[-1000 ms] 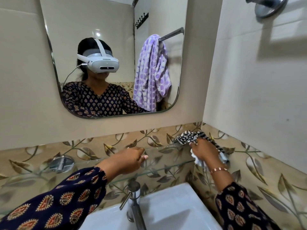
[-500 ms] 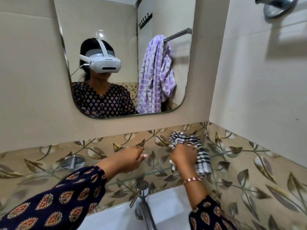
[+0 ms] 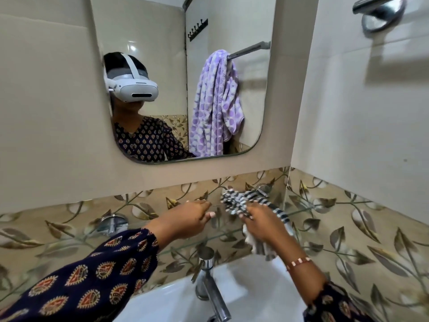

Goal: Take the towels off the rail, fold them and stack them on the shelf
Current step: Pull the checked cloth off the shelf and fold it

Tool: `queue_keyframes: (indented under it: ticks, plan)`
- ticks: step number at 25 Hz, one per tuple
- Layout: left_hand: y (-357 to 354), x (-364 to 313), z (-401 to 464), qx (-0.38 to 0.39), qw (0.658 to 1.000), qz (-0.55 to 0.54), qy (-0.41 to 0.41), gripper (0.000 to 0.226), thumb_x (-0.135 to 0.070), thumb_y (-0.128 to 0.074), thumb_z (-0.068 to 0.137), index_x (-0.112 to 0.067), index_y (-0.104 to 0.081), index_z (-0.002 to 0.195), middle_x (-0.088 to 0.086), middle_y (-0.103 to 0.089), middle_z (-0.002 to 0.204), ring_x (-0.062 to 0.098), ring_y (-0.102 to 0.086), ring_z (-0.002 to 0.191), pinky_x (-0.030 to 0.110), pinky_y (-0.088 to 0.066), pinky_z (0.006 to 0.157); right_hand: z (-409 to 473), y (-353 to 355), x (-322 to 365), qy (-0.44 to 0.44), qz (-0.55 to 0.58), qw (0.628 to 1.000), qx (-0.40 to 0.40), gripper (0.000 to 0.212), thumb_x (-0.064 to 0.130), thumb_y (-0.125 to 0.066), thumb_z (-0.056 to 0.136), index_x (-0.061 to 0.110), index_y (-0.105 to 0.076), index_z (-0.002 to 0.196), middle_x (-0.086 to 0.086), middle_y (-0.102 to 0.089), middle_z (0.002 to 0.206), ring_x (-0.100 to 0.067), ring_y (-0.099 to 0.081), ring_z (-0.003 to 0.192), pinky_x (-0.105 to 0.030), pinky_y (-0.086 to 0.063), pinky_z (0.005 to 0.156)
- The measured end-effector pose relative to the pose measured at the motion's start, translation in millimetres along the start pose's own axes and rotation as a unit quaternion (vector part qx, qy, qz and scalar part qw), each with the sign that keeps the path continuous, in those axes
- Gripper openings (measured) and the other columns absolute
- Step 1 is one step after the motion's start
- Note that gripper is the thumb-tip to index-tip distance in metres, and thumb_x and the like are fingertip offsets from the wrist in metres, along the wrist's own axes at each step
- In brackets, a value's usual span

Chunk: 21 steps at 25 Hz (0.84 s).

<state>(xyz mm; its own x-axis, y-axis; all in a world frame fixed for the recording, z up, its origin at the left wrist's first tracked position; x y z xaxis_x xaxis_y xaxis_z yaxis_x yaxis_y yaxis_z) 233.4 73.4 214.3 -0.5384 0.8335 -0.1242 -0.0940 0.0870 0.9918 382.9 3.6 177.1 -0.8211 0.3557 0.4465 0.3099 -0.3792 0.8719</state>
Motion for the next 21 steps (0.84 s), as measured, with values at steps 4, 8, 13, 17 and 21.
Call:
queue_keyframes:
  ticks: [4,8,13,17,21]
  plan:
    - [4,23,-20,-0.001,1.0,-0.012,0.029,0.054,-0.038,-0.028,0.098,-0.01,-0.026,0.144,0.012,-0.028,0.152,0.025,-0.029,0.139,0.035,-0.026,0.112,26,8,-4,-0.081,-0.1,0.99,-0.05,0.037,0.034,-0.042,0.093,0.013,-0.059,0.119,-0.013,-0.056,0.131,-0.03,-0.049,0.121,-0.037,-0.035,0.102]
    - [6,66,-60,-0.014,0.997,-0.009,0.073,0.055,-0.039,-0.028,0.097,-0.009,-0.026,0.143,0.012,-0.029,0.152,0.025,-0.03,0.138,0.034,-0.025,0.113,25,-26,44,-0.094,-0.117,0.989,-0.013,0.039,0.04,-0.042,0.091,0.017,-0.061,0.118,-0.013,-0.047,0.141,-0.033,-0.039,0.132,-0.043,-0.025,0.113]
    - [10,118,-117,-0.037,0.99,-0.024,0.137,0.05,-0.037,-0.031,0.097,-0.008,-0.035,0.137,0.013,-0.037,0.147,0.024,-0.035,0.135,0.036,-0.028,0.112,-10,-67,145,-0.015,-0.104,0.994,0.0,0.038,0.037,-0.044,0.091,0.015,-0.058,0.119,-0.016,-0.04,0.145,-0.035,-0.03,0.137,-0.046,-0.018,0.115]
    - [15,156,-156,-0.063,0.982,-0.031,0.174,0.051,-0.039,-0.032,0.096,-0.012,-0.034,0.139,0.011,-0.04,0.146,0.024,-0.039,0.133,0.037,-0.032,0.11,-39,-94,216,0.051,-0.075,0.995,0.028,0.036,0.035,-0.043,0.092,0.017,-0.056,0.121,-0.013,-0.03,0.152,-0.034,-0.021,0.142,-0.046,-0.009,0.117]
    - [20,182,-194,-0.076,0.973,-0.041,0.215,0.053,-0.038,-0.029,0.097,-0.008,-0.031,0.141,0.011,-0.034,0.15,0.023,-0.032,0.138,0.033,-0.027,0.113,-60,-110,261,0.077,-0.059,0.995,0.034,0.037,0.033,-0.041,0.093,0.016,-0.055,0.122,-0.014,-0.031,0.152,-0.035,-0.018,0.143,-0.046,-0.007,0.117]
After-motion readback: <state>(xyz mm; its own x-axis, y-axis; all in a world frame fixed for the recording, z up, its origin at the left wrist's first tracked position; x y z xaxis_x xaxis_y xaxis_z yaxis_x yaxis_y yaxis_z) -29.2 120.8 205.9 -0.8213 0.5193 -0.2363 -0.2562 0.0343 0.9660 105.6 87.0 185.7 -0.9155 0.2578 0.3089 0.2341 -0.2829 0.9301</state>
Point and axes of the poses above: each hand's wrist, its own z-axis towards the middle knuckle, its own y-axis out of the back of the hand, x = y × z, the point moved 7 cm from there along z, towards the middle knuckle
